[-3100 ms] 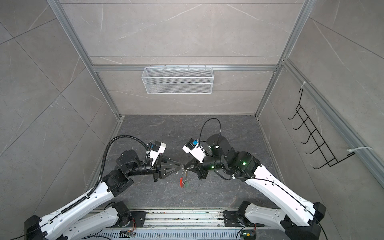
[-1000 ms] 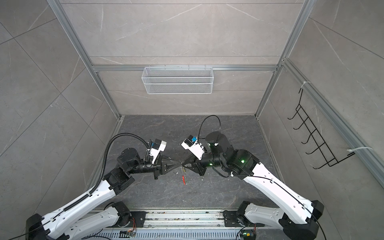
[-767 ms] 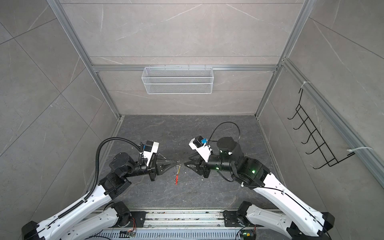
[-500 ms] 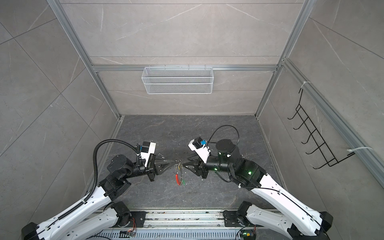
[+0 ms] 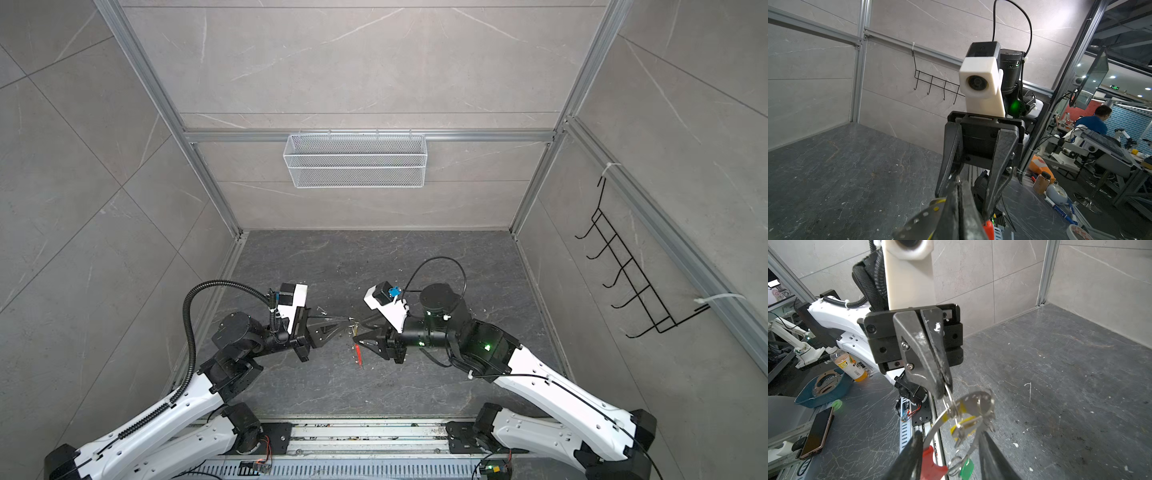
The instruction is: Remove the keys from the keyring
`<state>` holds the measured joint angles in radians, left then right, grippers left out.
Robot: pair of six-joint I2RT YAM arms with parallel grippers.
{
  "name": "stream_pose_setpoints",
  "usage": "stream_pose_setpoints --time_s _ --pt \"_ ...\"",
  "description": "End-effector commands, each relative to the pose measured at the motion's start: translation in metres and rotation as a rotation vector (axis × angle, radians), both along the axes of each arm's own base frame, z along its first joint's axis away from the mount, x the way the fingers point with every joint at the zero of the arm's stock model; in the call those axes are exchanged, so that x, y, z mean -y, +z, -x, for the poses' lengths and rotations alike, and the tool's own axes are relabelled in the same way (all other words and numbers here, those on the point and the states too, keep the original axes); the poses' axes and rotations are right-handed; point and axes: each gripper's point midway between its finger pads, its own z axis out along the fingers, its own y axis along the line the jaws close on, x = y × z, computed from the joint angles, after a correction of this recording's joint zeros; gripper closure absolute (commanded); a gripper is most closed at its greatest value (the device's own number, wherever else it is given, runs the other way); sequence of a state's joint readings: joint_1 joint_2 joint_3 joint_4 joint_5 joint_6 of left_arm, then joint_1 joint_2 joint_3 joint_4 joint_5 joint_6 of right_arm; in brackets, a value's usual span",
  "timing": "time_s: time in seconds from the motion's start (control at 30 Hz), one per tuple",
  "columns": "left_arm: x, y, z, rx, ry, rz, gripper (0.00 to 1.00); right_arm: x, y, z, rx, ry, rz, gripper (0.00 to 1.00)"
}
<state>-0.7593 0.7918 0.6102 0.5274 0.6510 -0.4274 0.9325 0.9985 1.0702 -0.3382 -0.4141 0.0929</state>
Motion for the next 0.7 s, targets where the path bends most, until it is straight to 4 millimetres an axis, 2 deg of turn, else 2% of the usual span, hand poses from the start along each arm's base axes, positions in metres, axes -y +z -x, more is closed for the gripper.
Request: stream_pose_setpoints --time_s 0.0,0.27,0.37,0.67 --pt "-0.006 0.025 0.004 0.060 0.013 0.082 1.00 -0.005 -0.006 -0.012 0.035 -0.055 0.020 0.54" --pt "-0.010 0.025 0.003 0.062 0.036 0.091 1.00 -0.014 -0.010 -0.016 0.053 -0.083 0.041 0.55" --pt "-0.012 0.024 0.004 0.068 0.047 0.085 1.00 -0.013 -0.006 -0.012 0.071 -0.070 0.030 0.55" --pt "-0.014 0.025 0.005 0.081 0.059 0.073 1.00 0.016 0.013 -0.002 0.122 -0.112 0.019 0.51"
